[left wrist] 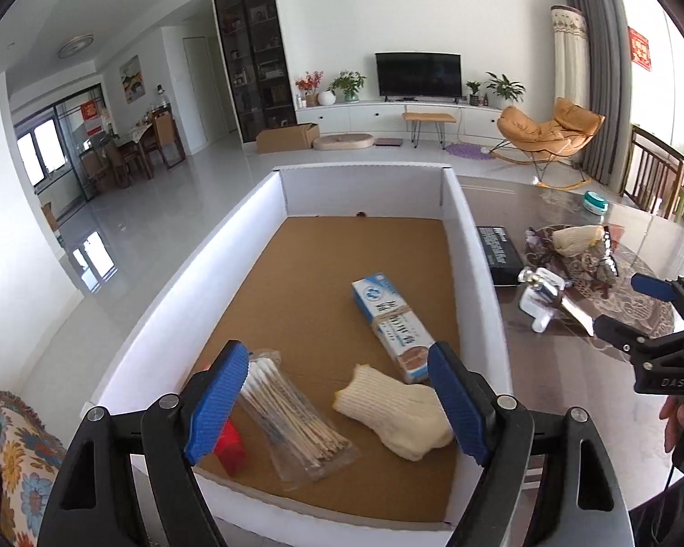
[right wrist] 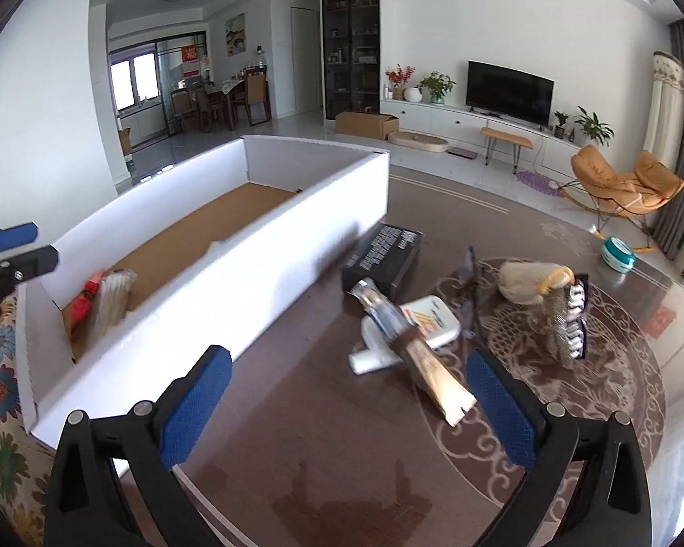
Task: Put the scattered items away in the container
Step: 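Move both tools back over the table toward the gold tube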
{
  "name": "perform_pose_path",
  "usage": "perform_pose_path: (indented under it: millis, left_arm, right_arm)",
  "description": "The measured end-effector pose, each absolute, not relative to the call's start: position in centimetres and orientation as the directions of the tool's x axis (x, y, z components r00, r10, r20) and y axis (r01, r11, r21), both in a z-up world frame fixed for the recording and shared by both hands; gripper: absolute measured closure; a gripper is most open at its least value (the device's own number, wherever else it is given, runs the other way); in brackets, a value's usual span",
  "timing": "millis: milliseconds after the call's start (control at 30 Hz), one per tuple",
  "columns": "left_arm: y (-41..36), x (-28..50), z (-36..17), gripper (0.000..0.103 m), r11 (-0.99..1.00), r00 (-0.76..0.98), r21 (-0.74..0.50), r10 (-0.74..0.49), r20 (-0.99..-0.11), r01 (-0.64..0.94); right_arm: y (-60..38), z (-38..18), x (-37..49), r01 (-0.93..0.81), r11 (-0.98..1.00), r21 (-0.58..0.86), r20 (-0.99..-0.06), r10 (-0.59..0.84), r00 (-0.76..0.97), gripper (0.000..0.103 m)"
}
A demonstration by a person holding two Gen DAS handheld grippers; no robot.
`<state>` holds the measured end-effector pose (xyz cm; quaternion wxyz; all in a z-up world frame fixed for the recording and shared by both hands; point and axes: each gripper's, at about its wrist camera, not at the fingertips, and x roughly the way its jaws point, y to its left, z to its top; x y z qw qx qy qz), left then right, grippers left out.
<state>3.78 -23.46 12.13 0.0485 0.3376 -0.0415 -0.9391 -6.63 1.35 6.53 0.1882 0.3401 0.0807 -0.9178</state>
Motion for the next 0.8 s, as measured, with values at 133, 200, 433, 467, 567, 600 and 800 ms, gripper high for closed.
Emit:
perform_pose_path:
  millis: [133,200,433,467,567,600,800]
  left_arm:
    - [-16.6,5.1,11.4,0.001,-0.994,-0.766,0.041,0.052,-0.641,-0.102]
    - [-12.8,4.6,9.6,0.001,-0.985,-0.736,0.014,0.118,-0.667,-0.171]
    - [-2.3,-1.1,1.7,0.001,-0.971,-0.653,0.011,0.151,-0.742,-0.237]
    - [-1.4,-2.1,1.0,0.001,-0.973,-0.650,0.011,0.145,-0.746,-0.230]
    - [0.6,-4.6,-1.0,0.001,-0.979,-0.637,0.022,0.116,-0.762,-0.205]
    - [1.0,-5.3,-1.6,0.001,-0.981,-0.630,0.028,0.103,-0.770,-0.194]
    - [1.3,-7.6,-2.7,0.000,-0.987,-0.579,0.008,0.088,-0.811,-0.161]
  right_arm:
    - [10.5,2.4,-6.1,0.250,-0.960,-0.126,-0.716,-0.087,-0.693,0.000]
    - [14.6,0.4,-6.6,0.185,-0.969,-0.161,-0.756,0.000,-0.655,0.000]
    - [23.9,-1.4,-6.5,0.051,-0.993,-0.109,-0.792,0.055,-0.608,0.000]
    - [24.6,-1.4,-6.7,0.040,-0.995,-0.091,-0.797,0.049,-0.603,0.000]
    - [26.1,-1.5,-7.3,0.018,-1.000,-0.009,-0.814,-0.003,-0.581,0.000]
    - [26.4,-1.5,-7.5,0.012,-1.000,-0.013,-0.814,0.003,-0.581,0.000]
    - [26.4,-1.4,-8.6,0.004,-1.000,-0.012,-0.814,0.008,-0.580,0.000]
